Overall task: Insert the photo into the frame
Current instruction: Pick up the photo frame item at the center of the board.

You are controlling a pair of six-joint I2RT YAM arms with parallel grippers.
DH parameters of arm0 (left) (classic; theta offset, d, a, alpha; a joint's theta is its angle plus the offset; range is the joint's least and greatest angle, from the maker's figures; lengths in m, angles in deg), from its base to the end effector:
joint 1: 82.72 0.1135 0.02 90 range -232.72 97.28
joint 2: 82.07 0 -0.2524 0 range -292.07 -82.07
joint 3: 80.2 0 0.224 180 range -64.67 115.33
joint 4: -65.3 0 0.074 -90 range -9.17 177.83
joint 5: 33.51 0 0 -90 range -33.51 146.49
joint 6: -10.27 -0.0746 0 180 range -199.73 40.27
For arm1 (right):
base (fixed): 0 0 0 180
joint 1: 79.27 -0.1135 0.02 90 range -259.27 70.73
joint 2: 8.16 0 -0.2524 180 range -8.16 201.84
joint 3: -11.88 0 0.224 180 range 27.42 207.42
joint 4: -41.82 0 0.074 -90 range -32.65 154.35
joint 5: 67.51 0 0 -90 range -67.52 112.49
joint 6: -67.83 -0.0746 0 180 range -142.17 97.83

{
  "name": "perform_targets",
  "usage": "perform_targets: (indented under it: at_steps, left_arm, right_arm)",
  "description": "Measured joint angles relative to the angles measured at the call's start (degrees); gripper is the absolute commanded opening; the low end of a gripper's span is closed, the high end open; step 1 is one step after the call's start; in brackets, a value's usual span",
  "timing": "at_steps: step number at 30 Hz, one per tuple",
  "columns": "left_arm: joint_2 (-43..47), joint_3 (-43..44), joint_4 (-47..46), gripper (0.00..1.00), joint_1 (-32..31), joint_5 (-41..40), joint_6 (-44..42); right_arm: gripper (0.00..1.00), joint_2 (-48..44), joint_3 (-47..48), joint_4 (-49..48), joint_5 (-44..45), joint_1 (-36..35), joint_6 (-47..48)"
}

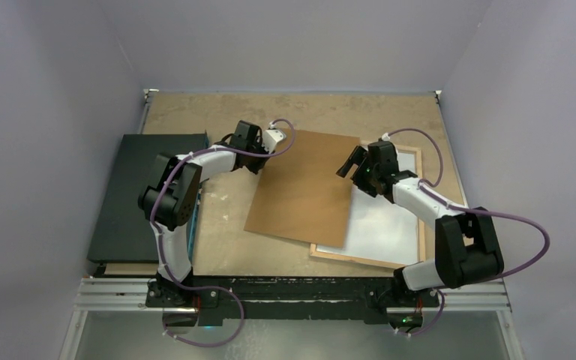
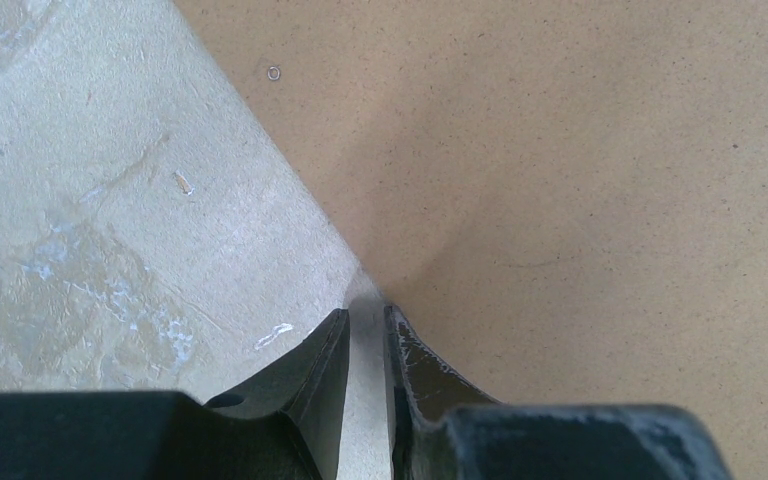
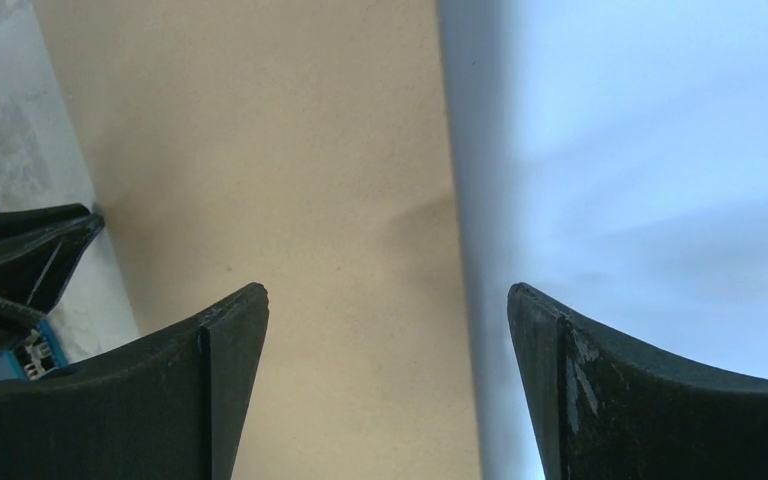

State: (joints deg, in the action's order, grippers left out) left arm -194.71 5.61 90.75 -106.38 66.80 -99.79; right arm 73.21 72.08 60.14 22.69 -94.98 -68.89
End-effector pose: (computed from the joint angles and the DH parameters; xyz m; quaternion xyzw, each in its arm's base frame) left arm 0.3676 -0.1757 0.1288 0.3779 0.8639 -0.0951 0.3191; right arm 0.2943 0.0825 0.1876 0.2425 0.8713 0.2198 0.3657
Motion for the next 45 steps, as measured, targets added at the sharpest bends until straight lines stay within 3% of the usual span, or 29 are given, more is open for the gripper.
perform_targets:
  at_steps: [22,26,30,40,45]
  left_arm:
    - [0.0,0.2,0.3,0.17,0.0,0.0,0.0]
    - [0.0,0.2,0.4,0.17,0.0,0.2,0.0]
    - [0.0,0.4,1.1,0.17,0.0,0.3,0.0]
    - [0.2,0.8,2.9,0.17,0.9,-0.3,0.0]
    - [0.3,0.8,3.1,0.18,0.9,0.9,0.0]
  right_arm:
    - [0.73,5.5,-0.7,-7.0,-8.6,2.3,3.3]
    - [0.64,5.7,-1.3,-7.9,-9.1,2.4,3.7]
    - [0.39,5.7,-2.7,-9.6,-10.4,3.1,3.6]
    - [0.44,-1.5,-5.8,-13.5,-19.3,4.3,0.0]
    - [0.23,-5.3,-7.2,-22.2,-26.1,3.4,-3.9]
